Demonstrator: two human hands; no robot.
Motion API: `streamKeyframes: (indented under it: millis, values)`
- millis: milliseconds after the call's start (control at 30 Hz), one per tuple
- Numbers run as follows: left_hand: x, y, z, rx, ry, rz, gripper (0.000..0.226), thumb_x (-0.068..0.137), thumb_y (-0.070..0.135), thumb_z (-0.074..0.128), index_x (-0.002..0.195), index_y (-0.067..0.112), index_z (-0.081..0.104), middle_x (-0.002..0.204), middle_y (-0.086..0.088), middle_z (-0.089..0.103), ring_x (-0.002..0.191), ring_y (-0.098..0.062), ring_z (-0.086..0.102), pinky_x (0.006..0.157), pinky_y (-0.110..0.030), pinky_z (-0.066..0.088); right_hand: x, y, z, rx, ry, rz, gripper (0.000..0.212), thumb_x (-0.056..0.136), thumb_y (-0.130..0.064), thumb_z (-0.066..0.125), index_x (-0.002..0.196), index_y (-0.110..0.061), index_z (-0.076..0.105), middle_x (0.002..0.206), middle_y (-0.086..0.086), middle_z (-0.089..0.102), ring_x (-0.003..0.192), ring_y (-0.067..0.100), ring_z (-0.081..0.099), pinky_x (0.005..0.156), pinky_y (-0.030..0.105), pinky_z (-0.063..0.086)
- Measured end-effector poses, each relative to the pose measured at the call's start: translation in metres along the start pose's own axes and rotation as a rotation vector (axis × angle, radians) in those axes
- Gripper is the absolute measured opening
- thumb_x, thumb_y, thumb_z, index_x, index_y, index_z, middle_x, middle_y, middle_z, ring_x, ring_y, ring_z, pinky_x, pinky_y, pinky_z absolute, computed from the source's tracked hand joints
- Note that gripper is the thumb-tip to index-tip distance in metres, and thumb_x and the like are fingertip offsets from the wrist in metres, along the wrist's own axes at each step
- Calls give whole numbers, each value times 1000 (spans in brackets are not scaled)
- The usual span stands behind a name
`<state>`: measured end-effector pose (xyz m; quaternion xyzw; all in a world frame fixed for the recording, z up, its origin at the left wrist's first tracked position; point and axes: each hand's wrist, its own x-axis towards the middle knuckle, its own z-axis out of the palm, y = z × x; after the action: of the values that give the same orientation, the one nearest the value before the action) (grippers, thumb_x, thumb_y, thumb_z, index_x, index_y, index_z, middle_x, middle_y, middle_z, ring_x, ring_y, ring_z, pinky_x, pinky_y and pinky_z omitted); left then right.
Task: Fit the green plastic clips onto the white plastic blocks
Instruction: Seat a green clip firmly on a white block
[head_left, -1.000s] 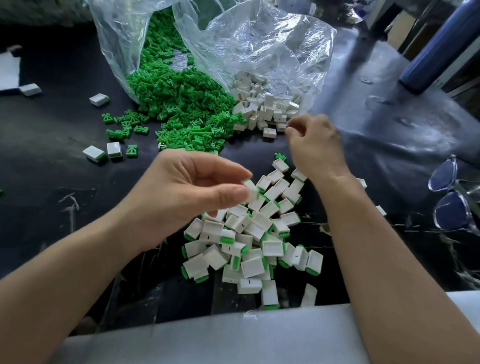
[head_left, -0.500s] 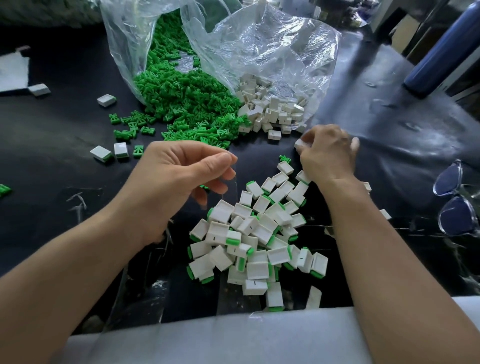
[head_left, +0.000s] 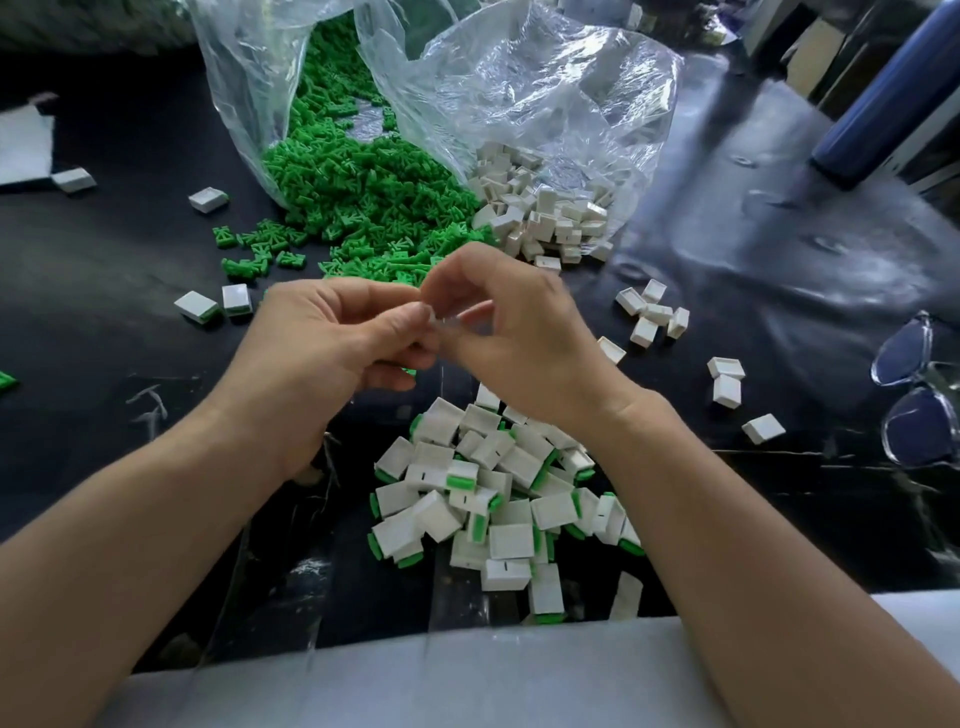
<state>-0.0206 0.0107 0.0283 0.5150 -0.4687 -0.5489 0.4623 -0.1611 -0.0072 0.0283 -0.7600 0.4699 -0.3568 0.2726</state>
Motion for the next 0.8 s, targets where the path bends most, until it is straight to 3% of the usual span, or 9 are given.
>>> streamKeyframes:
  millis: [100, 167, 267, 433, 567, 667, 800]
  values:
    - [2, 1, -2, -39, 69, 13, 8, 82, 2, 62, 81, 9, 66, 60, 2, 69, 53, -6, 64, 50, -16, 52, 4, 5, -5, -13, 47, 48, 21, 81, 6, 55, 95, -6, 66, 86, -3, 65, 82, 6, 58, 79, 19, 49]
    - [3, 3, -3, -97, 95, 10, 12, 84, 0, 59, 78, 9, 64, 59, 2, 69, 53, -7, 65, 51, -16, 52, 6, 9, -5, -137, 74, 83, 31, 81, 7, 48, 101, -7, 67, 98, 3, 67, 93, 12, 59, 87, 24, 46]
    - [2, 5, -3, -170, 80, -1, 15, 84, -5, 56, 77, 8, 60, 61, 0, 69, 56, -9, 67, 54, -17, 54, 8, 16, 1, -358, -43, 78, 35, 89, -3, 44, 118, -13, 62, 116, 8, 59, 113, 23, 49, 98, 35, 37]
    - [3, 4, -2, -195, 55, -14, 17, 82, -12, 54, 78, 5, 57, 82, -14, 65, 63, -12, 69, 58, -17, 55, 11, 21, 9, -631, -228, 96, 38, 95, -25, 44, 133, -21, 47, 124, 6, 45, 118, 25, 37, 99, 36, 31]
    - [3, 2, -1, -201, 1, -27, 22, 77, -17, 54, 77, 5, 55, 85, -16, 67, 68, -16, 71, 60, -18, 56, 11, 19, 7, -613, -215, 118, 36, 93, -28, 50, 128, -19, 50, 120, 6, 44, 116, 24, 38, 96, 34, 31]
    - [3, 0, -1, -182, -25, -20, 22, 72, -17, 57, 76, 5, 55, 83, -14, 69, 70, -16, 71, 62, -19, 57, 11, 17, 5, -578, -196, 88, 25, 90, -25, 56, 113, -15, 56, 114, 5, 48, 111, 23, 42, 91, 32, 33]
    - [3, 0, -2, -186, -27, -19, 22, 56, 2, 63, 77, 6, 57, 73, -8, 72, 69, -16, 71, 60, -20, 57, 10, 17, 5, -572, -207, 69, 16, 89, -20, 58, 103, -13, 57, 108, 5, 54, 105, 23, 47, 78, 27, 29]
